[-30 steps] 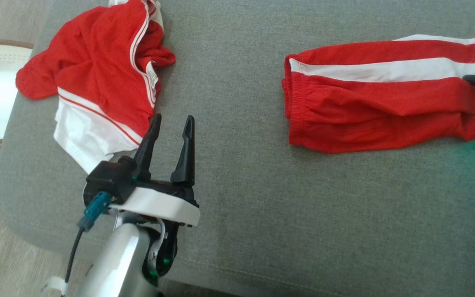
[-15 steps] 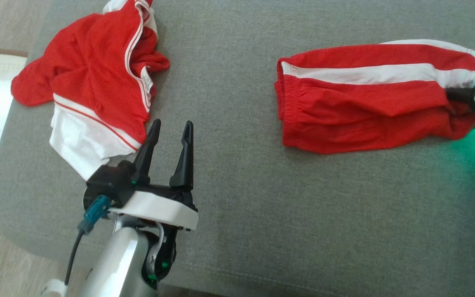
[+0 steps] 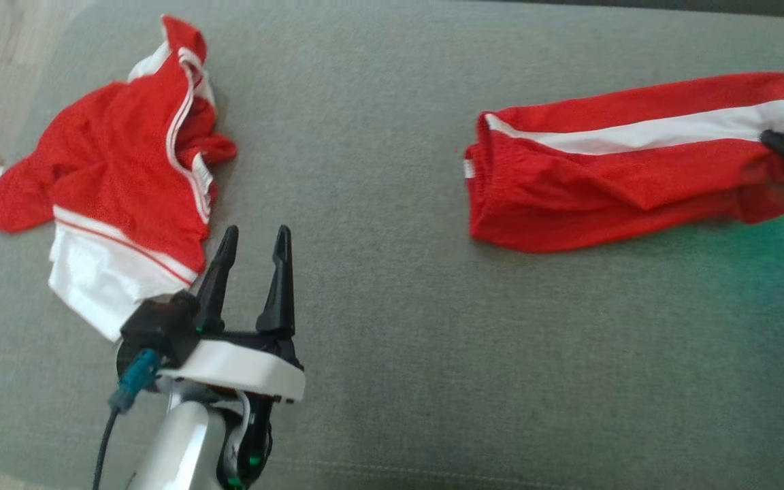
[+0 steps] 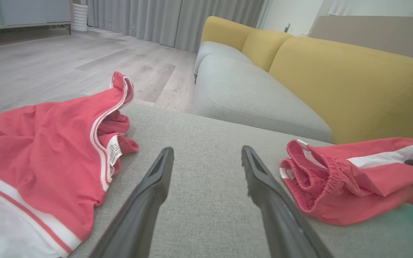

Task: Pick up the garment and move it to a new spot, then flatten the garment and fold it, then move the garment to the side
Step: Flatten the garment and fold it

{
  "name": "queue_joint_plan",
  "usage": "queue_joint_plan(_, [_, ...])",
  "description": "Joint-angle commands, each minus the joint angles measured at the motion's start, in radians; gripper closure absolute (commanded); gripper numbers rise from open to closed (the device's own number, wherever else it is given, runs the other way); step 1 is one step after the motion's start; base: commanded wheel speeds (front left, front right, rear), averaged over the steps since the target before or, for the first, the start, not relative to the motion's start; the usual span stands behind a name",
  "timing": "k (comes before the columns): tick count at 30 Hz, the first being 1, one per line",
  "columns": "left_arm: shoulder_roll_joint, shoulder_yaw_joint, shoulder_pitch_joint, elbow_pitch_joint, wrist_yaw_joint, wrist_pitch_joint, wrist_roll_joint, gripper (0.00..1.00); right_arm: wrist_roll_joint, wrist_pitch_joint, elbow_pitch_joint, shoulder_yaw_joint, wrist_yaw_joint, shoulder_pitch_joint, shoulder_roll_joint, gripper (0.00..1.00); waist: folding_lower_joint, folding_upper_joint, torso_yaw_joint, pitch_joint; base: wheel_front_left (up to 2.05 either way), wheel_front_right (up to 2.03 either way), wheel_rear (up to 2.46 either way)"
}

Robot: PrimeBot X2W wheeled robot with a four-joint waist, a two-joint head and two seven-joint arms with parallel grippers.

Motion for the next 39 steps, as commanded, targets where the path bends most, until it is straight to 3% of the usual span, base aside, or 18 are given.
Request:
queue_joint_plan(1, [0.003, 0.041, -0.014, -0.031, -0.008, -0.008, 0.012, 0.00, -0.013, -0.020, -0.019, 0.000, 0.007, 0.034, -0.035, 1.00, 0.0000, 0.0000, -0.027, -0.027, 0.00, 0.00, 0.00])
queue_joint_plan(10, [0.003, 0.042, 0.007, -0.018, -0.017, -0.008, 0.013, 0.00, -0.091, -0.080, -0.110, 0.045, 0.007, 0.012, -0.044, 1.00, 0.0000, 0.0000, -0.052, -0.055, 0.00, 0.00, 0.00])
queue_joint_plan(21, [0.003, 0.021, 0.009, -0.007, -0.008, -0.008, -0.029, 0.00, -0.164, -0.088, -0.203, 0.113, 0.007, -0.050, 0.074, 1.00, 0.0000, 0.0000, 0.029, -0.063, 0.00, 0.00, 0.00])
queue_joint_plan(27, [0.003, 0.012, 0.008, -0.005, -0.005, -0.008, -0.045, 0.00, -0.155, -0.054, -0.165, 0.134, 0.007, -0.044, 0.153, 1.00, 0.0000, 0.0000, 0.083, -0.061, 0.00, 0.00, 0.00])
queue_joint_plan(33, [0.003, -0.001, 0.011, 0.001, 0.004, -0.008, -0.065, 0.00, -0.151, -0.021, -0.111, 0.150, 0.007, -0.035, 0.188, 1.00, 0.0000, 0.0000, 0.115, -0.057, 0.00, 0.00, 0.00])
queue_joint_plan(34, [0.003, 0.000, 0.013, 0.002, 0.006, -0.008, -0.066, 0.00, -0.155, -0.019, -0.106, 0.153, 0.007, -0.034, 0.193, 0.96, 0.0000, 0.0000, 0.116, -0.058, 0.00, 0.00, 0.00])
queue_joint_plan(36, [0.003, 0.002, 0.015, 0.002, 0.008, -0.008, -0.068, 0.00, -0.155, -0.034, -0.113, 0.154, 0.007, -0.032, 0.201, 0.22, 0.0000, 0.0000, 0.113, -0.060, 0.00, 0.00, 0.00])
queue_joint_plan(37, [0.003, 0.005, 0.016, 0.004, 0.009, -0.008, -0.068, 0.00, -0.151, -0.038, -0.118, 0.155, 0.007, -0.028, 0.206, 0.00, 0.0000, 0.0000, 0.109, -0.062, 0.00, 0.00, 0.00])
queue_joint_plan(39, [0.003, 0.009, 0.017, 0.007, 0.010, -0.008, -0.067, 0.00, -0.152, -0.045, -0.132, 0.159, 0.007, -0.022, 0.211, 0.00, 0.0000, 0.0000, 0.097, -0.069, 0.00, 0.00, 0.00])
